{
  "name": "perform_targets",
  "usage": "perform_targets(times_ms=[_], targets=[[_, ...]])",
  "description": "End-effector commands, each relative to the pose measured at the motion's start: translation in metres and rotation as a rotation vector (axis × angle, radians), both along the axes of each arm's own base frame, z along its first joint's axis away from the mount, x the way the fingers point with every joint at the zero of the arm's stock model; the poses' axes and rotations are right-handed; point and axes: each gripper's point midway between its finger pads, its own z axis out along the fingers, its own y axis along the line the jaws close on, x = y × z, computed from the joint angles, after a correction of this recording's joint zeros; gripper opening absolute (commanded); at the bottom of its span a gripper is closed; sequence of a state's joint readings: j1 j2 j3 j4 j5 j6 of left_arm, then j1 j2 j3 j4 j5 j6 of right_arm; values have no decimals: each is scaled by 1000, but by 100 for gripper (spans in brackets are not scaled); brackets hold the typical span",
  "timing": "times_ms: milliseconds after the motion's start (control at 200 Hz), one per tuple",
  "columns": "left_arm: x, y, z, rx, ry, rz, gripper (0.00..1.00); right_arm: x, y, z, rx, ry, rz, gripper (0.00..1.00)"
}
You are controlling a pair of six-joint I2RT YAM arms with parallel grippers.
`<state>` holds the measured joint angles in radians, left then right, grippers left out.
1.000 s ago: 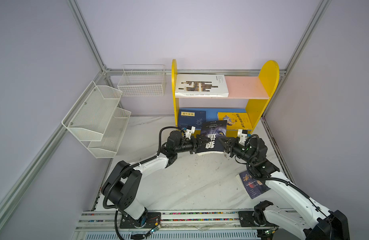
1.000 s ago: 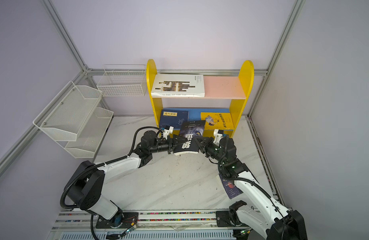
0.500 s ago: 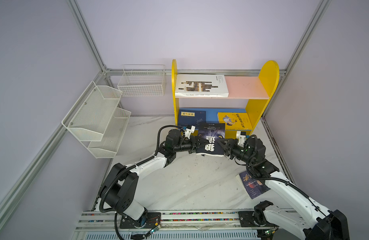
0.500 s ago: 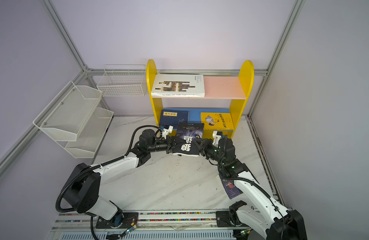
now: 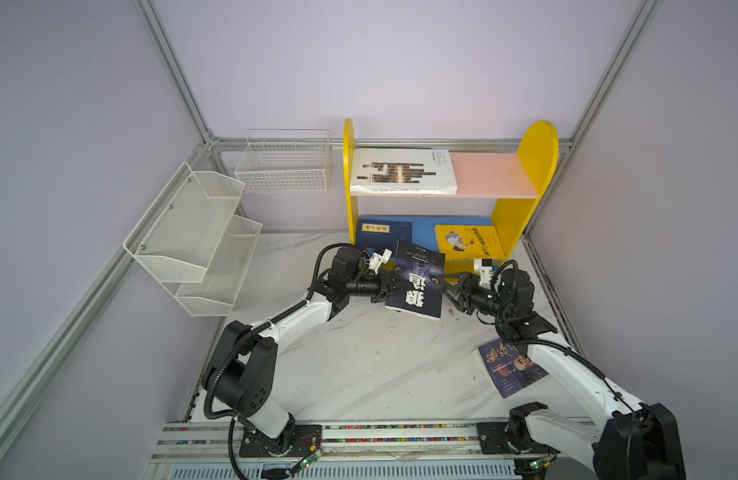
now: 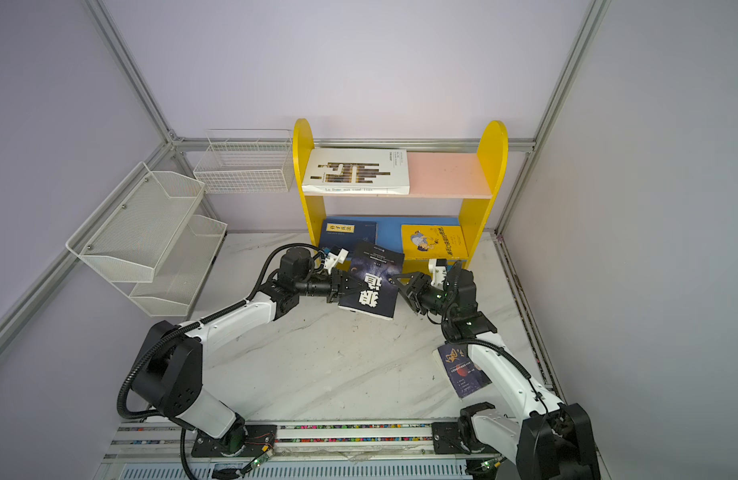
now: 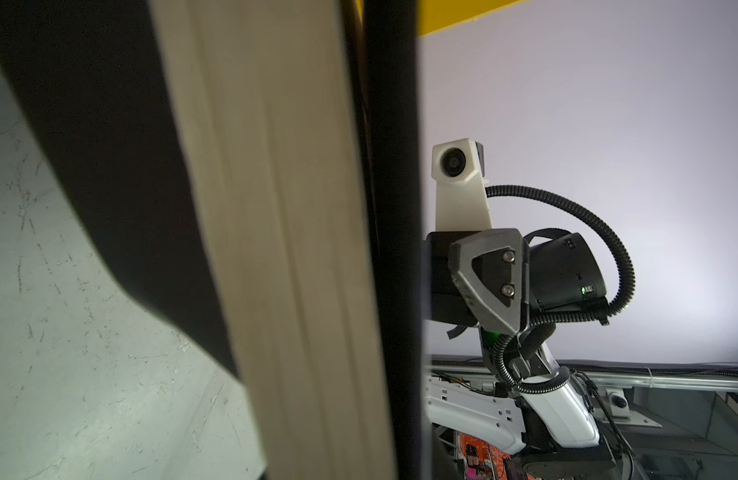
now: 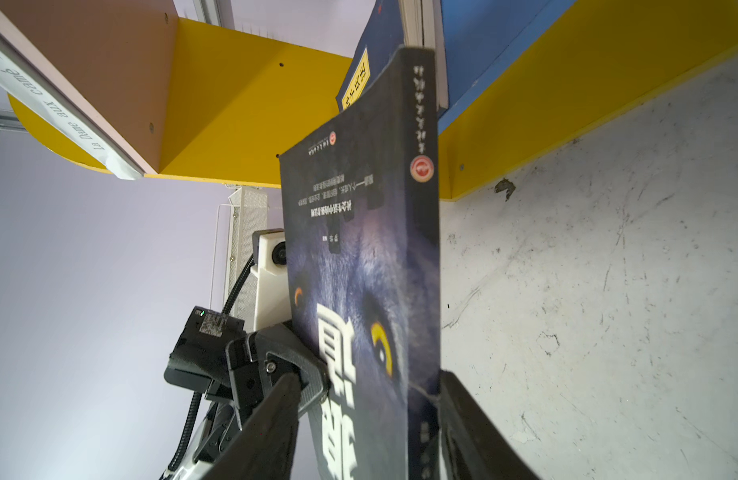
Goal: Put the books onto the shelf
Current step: 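Carry the upright wolf-eye book with both grippers toward the blue tier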
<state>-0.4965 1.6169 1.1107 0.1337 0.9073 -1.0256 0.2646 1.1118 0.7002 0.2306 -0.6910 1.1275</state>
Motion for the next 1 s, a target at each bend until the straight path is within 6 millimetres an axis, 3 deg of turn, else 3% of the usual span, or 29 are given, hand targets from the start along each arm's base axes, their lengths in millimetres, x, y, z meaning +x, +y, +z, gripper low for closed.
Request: perform_targets(times_ms=[0,495,675,815,855,905,950,995], targets=[[-4,-11,64,-110,-184,-128,25,-5,9,24,27,-103,85,55],[0,-23,75,-194,-168,-217,25,-8,15,12,58,-129,130,35],[6,-26,73,-193,-156,-214,26,-11,14,5,36,-116,134,18],[16,-25,73,-185,-158,-173,44,-8,6,-1,15,-88,72,4],[20,-22,75,-181,-165,-147,53,-6,2,-2,9,-79,37,0],[25,-17,81,-173,-194,-103,59,-4,-3,2,13,-78,-9,0],[29,-10,84,-149,-210,-59,74,-2,-8,7,24,-82,-51,0],[34,0,85,-105,-221,-3,77,0,-13,15,32,-97,-91,0]])
